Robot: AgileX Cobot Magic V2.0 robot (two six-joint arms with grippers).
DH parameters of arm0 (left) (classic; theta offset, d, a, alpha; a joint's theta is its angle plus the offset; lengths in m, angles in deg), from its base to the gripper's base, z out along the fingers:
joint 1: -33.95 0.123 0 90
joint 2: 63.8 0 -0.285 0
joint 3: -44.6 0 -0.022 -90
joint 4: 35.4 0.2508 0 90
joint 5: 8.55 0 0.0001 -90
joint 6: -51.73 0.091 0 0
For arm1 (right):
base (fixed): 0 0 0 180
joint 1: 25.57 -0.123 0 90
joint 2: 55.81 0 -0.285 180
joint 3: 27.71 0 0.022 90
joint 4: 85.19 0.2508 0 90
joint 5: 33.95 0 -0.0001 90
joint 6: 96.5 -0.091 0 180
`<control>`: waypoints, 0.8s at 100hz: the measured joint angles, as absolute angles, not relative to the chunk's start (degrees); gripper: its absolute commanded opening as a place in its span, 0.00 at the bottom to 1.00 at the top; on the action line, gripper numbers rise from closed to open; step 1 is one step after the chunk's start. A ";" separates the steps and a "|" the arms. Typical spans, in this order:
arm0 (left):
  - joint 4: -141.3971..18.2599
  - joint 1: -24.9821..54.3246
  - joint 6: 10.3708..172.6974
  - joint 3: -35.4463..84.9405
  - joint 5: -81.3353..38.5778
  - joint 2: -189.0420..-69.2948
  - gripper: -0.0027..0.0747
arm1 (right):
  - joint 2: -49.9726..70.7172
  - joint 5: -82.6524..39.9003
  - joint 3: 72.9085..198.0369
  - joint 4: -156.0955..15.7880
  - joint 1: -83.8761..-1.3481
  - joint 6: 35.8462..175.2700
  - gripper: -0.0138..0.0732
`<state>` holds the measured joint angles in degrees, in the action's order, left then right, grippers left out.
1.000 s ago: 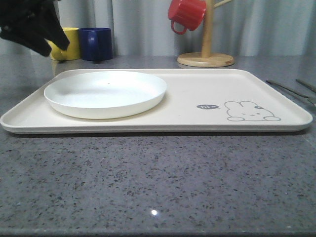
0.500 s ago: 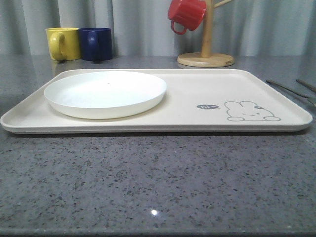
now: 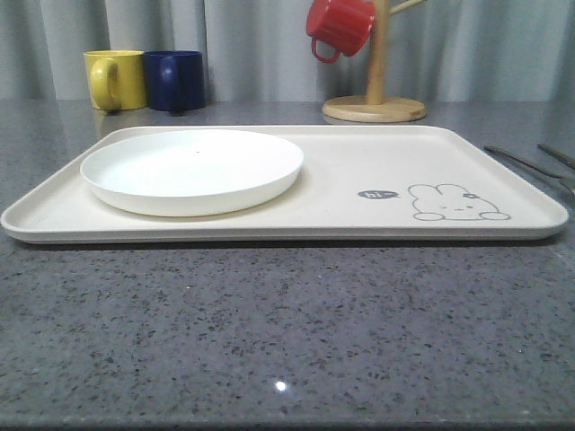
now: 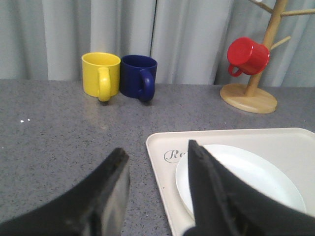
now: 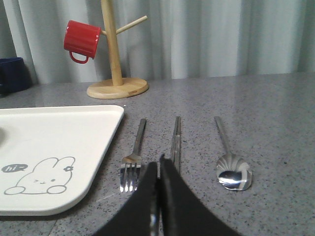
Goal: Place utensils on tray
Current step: 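Move the right gripper down over the silver fork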
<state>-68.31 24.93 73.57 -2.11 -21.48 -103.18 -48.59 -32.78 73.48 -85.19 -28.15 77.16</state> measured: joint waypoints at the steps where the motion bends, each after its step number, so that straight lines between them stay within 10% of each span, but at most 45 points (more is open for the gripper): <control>1: -68.17 24.93 73.57 -2.34 -21.35 -102.47 0.40 | -48.59 -32.78 73.48 -85.19 -28.15 77.16 0.08; 51: -60.21 24.93 73.57 -12.05 -19.13 -87.84 0.37 | -48.59 -32.78 73.48 -85.19 -28.15 77.16 0.08; 80: -59.75 24.93 73.57 -12.09 -18.92 -87.84 0.01 | -48.59 -35.94 73.48 -85.19 -28.15 77.16 0.08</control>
